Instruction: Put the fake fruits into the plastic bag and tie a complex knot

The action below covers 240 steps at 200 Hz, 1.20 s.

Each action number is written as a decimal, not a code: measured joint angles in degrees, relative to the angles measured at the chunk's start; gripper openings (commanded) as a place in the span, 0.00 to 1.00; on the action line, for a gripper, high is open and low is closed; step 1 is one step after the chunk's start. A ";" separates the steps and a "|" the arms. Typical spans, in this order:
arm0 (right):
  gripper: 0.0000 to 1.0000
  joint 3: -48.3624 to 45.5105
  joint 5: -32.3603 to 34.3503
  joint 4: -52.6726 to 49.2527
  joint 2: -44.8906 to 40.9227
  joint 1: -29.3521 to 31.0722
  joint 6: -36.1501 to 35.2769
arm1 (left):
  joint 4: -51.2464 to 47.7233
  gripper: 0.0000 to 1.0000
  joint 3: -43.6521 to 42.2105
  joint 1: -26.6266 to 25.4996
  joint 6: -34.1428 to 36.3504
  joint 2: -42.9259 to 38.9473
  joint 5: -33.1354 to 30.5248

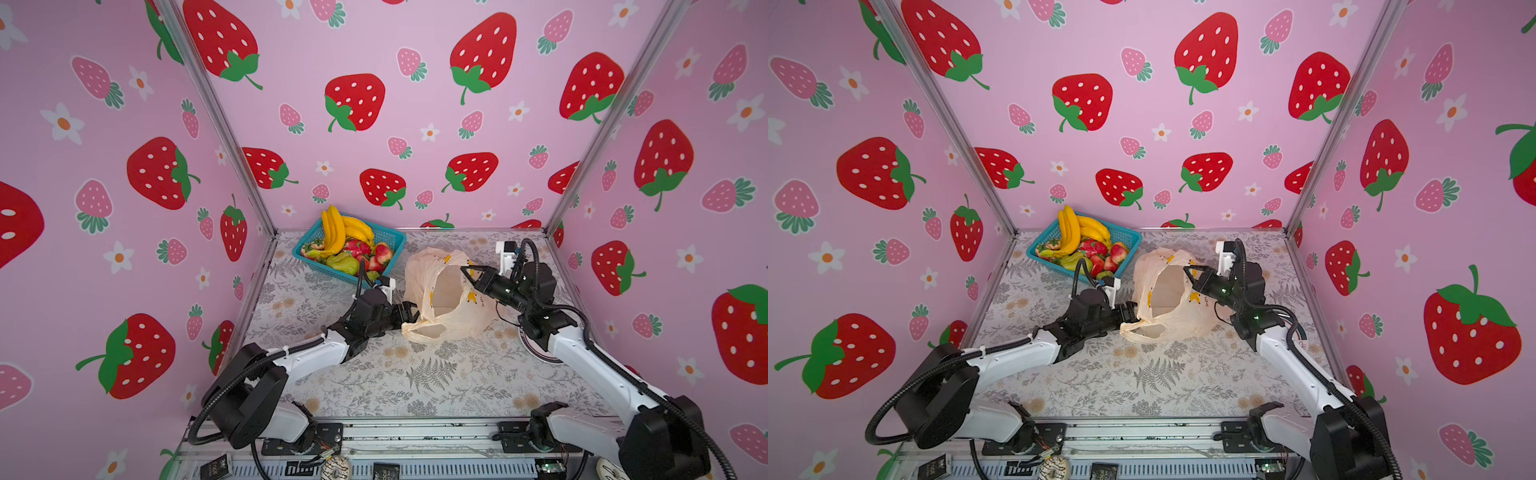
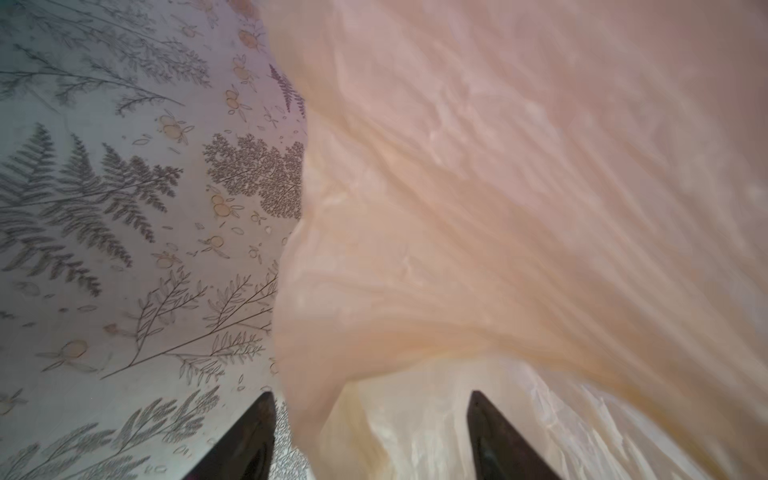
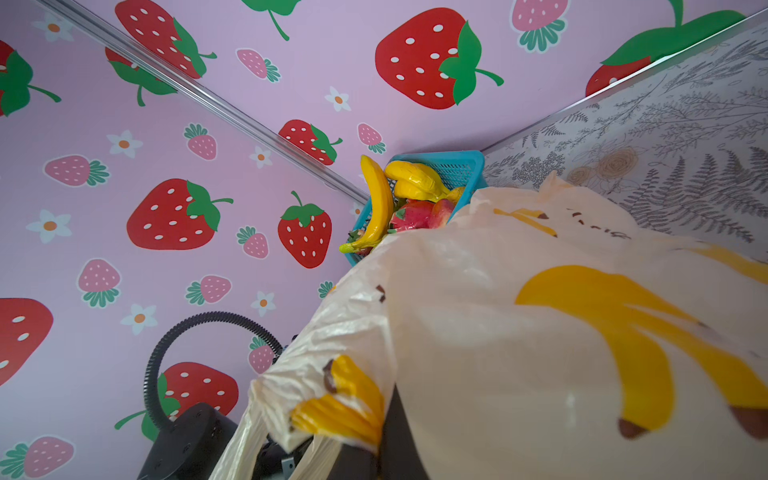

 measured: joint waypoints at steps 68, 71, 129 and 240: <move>0.00 14.23 10.80 -22.16 -3.43 -2.73 -18.34 | -4.24 0.16 0.85 5.62 0.70 2.29 -2.01; 0.00 14.64 11.54 -22.56 -3.98 -2.75 -19.06 | -4.52 0.18 0.48 5.99 1.20 1.92 -2.29; 0.00 10.60 8.24 -21.38 -3.76 -1.33 -20.31 | -8.52 0.60 -1.40 0.83 11.98 -5.70 -6.99; 0.00 12.39 9.90 -31.21 -1.99 0.31 -25.66 | -11.45 0.61 2.84 -5.99 27.69 -12.15 -18.64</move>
